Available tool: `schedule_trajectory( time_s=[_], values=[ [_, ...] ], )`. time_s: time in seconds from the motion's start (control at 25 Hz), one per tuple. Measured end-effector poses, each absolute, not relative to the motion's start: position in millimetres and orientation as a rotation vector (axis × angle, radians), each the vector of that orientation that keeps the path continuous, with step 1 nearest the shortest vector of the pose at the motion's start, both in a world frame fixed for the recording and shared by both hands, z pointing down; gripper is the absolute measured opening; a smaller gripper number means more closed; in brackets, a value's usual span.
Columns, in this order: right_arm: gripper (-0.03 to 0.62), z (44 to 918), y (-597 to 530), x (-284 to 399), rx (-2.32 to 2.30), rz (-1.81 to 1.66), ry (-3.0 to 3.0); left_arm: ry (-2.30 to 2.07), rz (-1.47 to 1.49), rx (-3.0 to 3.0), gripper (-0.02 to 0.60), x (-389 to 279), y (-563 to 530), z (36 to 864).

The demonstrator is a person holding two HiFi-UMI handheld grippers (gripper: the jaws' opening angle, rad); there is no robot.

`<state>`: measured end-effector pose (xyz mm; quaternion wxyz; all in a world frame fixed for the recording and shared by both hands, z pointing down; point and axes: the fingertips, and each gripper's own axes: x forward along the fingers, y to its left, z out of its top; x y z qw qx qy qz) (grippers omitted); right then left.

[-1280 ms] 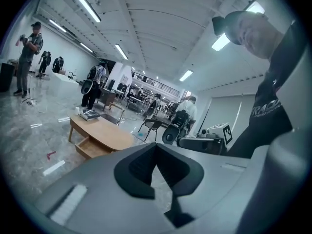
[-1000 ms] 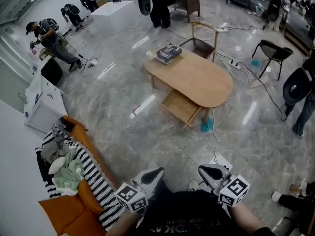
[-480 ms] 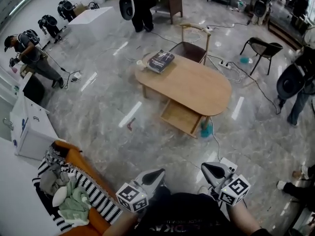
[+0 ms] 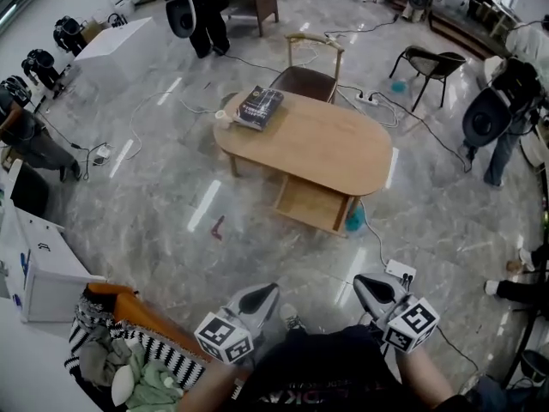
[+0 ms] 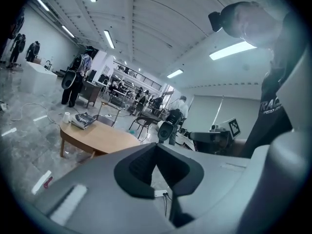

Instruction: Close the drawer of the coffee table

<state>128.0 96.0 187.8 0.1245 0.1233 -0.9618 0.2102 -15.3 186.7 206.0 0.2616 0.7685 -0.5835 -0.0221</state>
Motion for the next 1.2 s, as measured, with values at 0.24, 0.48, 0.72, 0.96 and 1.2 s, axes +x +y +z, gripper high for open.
schedule_trajectory(
  time_s=[0.24, 0.48, 0.72, 0.96, 1.2],
  values=[
    [-0.002, 188, 98, 107, 0.482, 0.579, -2.784, -1.547, -0.051, 2.095, -0.002, -57, 196, 216],
    [-0.002, 198, 88, 104, 0.546, 0.601, -2.749, -1.585, 0.004, 2.083, -0.002, -80, 188, 229],
    [-0.002, 213, 54, 96, 0.554, 0.632, -2.737, -1.595, 0.031, 2.071, -0.002, -93, 159, 244],
    [-0.002, 228, -7, 73, 0.551, 0.661, -2.737, -1.630, 0.097, 2.045, -0.002, -120, 107, 261],
    [-0.002, 250, -74, 57, 0.570, 0.639, -2.719, -1.678, 0.158, 2.058, -0.002, -145, 47, 270]
  ],
)
